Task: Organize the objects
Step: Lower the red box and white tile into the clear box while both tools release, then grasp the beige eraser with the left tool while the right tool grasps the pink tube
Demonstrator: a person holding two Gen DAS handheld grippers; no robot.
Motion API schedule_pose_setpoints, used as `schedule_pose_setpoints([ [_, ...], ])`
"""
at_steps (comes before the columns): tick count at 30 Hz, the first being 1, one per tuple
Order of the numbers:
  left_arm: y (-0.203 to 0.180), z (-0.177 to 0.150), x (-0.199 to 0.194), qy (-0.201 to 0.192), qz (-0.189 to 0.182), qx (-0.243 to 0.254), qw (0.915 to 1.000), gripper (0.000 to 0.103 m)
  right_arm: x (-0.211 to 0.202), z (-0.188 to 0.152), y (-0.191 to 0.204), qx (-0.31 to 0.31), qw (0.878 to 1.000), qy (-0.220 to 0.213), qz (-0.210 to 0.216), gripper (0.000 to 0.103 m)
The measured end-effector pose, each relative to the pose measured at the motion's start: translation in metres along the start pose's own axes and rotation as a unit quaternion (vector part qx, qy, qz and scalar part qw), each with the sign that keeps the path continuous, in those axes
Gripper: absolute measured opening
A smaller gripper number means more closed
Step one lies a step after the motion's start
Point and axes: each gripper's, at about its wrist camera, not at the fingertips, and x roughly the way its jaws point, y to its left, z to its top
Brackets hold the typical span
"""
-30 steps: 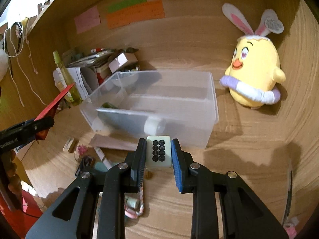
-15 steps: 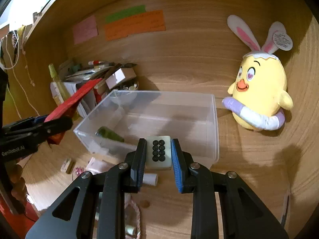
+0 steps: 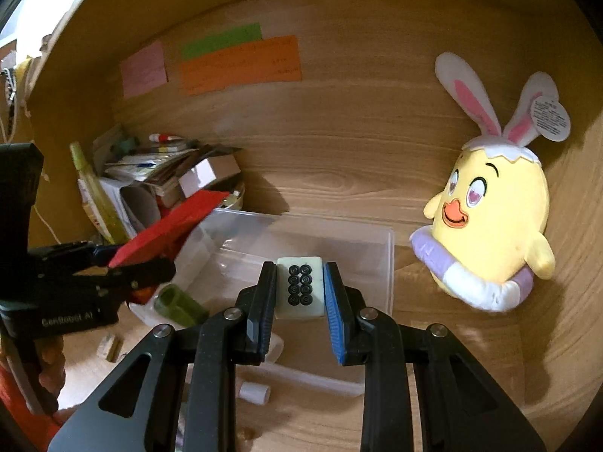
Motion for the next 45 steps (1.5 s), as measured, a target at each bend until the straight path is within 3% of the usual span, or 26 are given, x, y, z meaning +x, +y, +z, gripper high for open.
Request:
schedule_pose_setpoints([
  [14,-0.004,0.011,0.050,0.059,-0.010,0.007,0.9982,0.056,0.062,-0.013,-0.013,0.015,0.997,0.072,-0.006,0.023],
  [22,-0.016,0.013,0.052,0.060,0.011,0.048,0.9970,0.056,0.076,-0.020,-0.005,-0.005,0.996,0.088,-0.012,0.023],
  [29,-0.017,0.015,0.052,0.061,0.007,0.052,0.9968,0.056,0.077,-0.021,-0.001,-0.016,0.995,0.094,-0.021,0.023],
  [31,-0.016,0.015,0.049,0.058,0.007,0.051,0.9970,0.056,0.075,-0.019,-0.001,-0.015,0.995,0.096,-0.016,0.027],
  [33,-0.015,0.015,0.044,0.053,0.008,0.051,0.9973,0.058,0.071,-0.018,-0.002,-0.011,0.996,0.093,-0.010,0.043],
  [41,-0.010,0.017,0.008,0.024,0.005,0.044,0.9987,0.070,0.037,-0.009,-0.003,-0.005,0.999,0.046,-0.024,0.068],
  [45,-0.011,0.013,-0.015,0.005,0.005,0.046,0.9989,0.081,0.016,-0.008,-0.002,0.006,0.999,0.027,-0.016,0.077],
])
